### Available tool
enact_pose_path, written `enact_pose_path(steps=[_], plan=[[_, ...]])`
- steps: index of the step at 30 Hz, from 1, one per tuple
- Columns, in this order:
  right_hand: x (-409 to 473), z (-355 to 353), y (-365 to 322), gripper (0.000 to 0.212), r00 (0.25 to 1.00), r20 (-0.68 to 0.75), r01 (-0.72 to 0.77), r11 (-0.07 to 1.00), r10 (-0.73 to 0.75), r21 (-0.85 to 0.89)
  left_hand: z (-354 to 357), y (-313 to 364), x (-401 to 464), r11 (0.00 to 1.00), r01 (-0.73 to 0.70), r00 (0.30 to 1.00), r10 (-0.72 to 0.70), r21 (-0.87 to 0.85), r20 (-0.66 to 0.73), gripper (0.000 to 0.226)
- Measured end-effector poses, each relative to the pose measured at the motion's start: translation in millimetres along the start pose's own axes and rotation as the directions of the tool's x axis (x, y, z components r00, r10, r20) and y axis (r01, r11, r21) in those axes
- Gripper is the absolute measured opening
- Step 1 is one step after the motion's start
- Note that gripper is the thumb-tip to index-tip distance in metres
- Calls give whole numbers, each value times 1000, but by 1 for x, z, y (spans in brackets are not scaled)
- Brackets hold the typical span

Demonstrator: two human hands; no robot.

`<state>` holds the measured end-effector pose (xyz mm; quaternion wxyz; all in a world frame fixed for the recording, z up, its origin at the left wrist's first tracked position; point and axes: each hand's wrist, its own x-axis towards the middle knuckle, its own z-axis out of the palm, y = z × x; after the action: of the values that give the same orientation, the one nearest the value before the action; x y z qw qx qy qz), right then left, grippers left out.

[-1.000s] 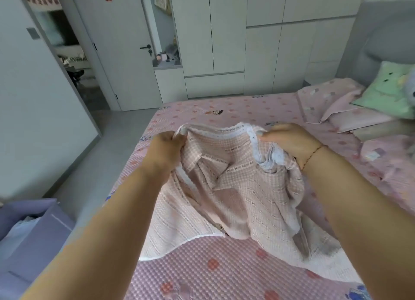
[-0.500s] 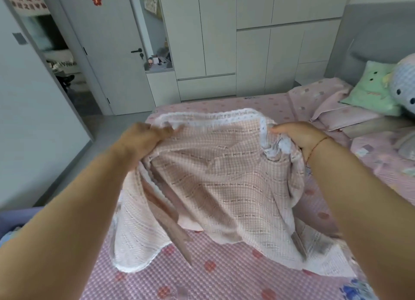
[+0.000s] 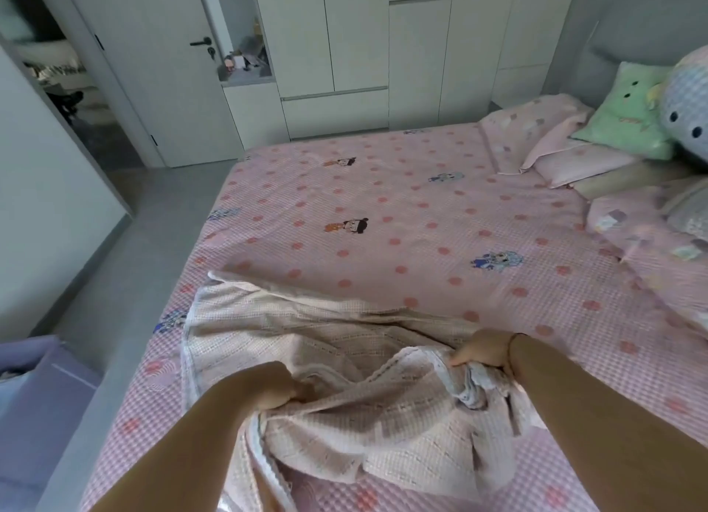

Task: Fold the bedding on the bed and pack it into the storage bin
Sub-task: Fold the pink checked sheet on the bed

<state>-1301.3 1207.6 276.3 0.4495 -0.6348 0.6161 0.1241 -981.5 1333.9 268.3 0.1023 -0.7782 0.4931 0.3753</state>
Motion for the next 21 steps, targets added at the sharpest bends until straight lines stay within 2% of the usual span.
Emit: enact_pose_path(steps=[2, 4, 7, 10, 12, 16, 18, 21], plan=[[11, 14, -3, 43, 998, -67, 13, 997, -8, 71, 2, 1, 5, 995, -40, 997, 34, -95, -66, 44], [23, 25, -7, 40, 994, -99, 59, 987, -45, 148, 0, 5, 9, 969, -80, 988, 47, -232, -144, 38], [28, 25, -22, 34, 988, -138, 109, 961, -76, 254, -15, 11, 10, 934, -158, 985, 127, -319, -113, 46], [32, 2, -30, 37, 977, -203, 147, 907, -70, 394, -40, 14, 8, 963, -179, 983, 185, -202, 11, 49], [32, -21, -37, 37, 971, -225, 174, 887, -82, 427, -62, 20, 9, 985, -154, 988, 155, -74, -3, 55], [41, -70, -62, 46, 939, -320, 262, 860, -124, 437, -106, 50, 5, 973, -51, 986, 85, 227, -145, 40], [43, -95, -81, 45, 917, -371, 322, 827, -149, 462, -135, 70, -1, 950, 3, 977, 64, 312, -205, 41], [34, -138, -118, 40, 842, -492, 463, 767, -222, 445, -189, 102, -9, 982, 10, 916, 68, 191, -395, 33]])
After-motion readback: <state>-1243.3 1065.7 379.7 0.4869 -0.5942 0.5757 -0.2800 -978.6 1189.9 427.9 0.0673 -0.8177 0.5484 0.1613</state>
